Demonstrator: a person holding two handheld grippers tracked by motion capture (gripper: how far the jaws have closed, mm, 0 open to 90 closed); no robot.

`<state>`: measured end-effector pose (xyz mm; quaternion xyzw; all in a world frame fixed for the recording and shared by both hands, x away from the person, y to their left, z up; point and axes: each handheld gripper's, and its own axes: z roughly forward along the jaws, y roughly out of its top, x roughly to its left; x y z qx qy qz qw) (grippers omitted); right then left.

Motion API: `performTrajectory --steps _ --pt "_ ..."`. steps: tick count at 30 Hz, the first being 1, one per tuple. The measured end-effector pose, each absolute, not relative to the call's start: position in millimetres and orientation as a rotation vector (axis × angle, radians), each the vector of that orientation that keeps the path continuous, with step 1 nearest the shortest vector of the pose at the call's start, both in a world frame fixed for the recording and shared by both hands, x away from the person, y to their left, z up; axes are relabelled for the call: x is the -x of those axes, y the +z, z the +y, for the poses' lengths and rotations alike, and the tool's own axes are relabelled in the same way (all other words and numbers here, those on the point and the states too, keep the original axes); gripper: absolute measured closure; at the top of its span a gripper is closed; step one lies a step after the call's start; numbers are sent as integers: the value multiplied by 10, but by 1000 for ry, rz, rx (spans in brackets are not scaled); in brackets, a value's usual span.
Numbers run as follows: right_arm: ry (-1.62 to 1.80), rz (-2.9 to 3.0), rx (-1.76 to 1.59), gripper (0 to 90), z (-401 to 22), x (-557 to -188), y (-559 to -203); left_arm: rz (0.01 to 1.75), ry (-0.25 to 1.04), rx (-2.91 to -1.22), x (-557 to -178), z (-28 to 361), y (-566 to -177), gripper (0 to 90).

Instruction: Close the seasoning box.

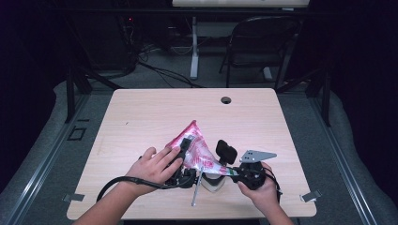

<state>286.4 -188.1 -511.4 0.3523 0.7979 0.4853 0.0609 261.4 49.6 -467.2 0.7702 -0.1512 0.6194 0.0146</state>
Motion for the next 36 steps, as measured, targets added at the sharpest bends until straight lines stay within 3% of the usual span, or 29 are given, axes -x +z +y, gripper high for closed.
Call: performTrajectory --steps 26,36 --pt "1470 2400 -1050 900 -1888 -2836 -5092 -525 1916 -2451 -2621 498 -4674 737" --pt "1505 2391 -1046 835 -1906 -2839 -5085 -526 1907 -2462 -2635 490 -4690 740"
